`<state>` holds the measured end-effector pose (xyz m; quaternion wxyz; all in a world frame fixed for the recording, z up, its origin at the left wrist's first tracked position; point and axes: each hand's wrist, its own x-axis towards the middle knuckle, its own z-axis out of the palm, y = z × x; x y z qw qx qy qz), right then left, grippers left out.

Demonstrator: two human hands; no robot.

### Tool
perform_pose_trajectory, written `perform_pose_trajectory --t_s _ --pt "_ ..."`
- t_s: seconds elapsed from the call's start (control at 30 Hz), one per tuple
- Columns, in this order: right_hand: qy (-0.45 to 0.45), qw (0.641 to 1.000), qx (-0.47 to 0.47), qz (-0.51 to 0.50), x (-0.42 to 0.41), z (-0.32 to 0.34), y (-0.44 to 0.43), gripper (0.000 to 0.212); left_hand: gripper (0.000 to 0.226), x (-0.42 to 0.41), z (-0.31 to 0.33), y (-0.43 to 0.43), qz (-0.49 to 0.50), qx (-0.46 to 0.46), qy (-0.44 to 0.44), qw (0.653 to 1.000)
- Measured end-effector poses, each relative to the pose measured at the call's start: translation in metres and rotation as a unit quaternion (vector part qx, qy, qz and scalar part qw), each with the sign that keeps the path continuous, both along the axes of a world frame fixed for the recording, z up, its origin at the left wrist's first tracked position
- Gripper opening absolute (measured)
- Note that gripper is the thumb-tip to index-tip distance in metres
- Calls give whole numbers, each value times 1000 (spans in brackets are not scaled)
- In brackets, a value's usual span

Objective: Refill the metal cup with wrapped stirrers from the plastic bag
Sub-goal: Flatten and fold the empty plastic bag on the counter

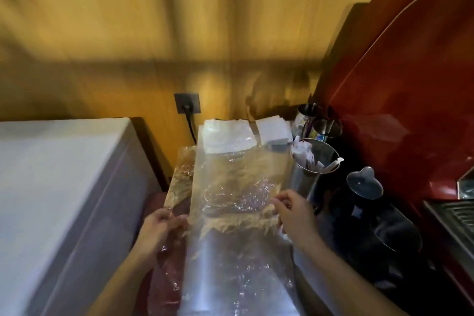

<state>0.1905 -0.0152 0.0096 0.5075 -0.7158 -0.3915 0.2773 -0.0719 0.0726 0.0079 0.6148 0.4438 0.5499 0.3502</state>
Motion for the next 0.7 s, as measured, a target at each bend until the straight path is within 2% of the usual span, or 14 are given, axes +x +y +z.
perform_pose_trajectory --t_s 0.13,0.27,0.37,0.43,0.53,0.7 --pt "31 998 -54 -5 10 -34 -8 27 25 -9 -15 -19 -16 -72 3 997" --pt "58 994 -88 -17 18 -55 -22 28 19 -16 -25 -24 10 -94 15 995" --pt "89 991 -101 -26 20 -55 -28 23 19 -19 -29 -27 -42 -118 39 991" --pt "134 986 -100 -27 21 -51 -29 21 13 -21 -29 -26 -64 -109 59 990" --pt "182 977 -115 3 23 -42 -29 22 5 -21 -28 -23 -65 -107 34 992" --pt "173 971 -155 57 26 -32 -27 12 13 -15 -30 -19 -35 -18 27 999"
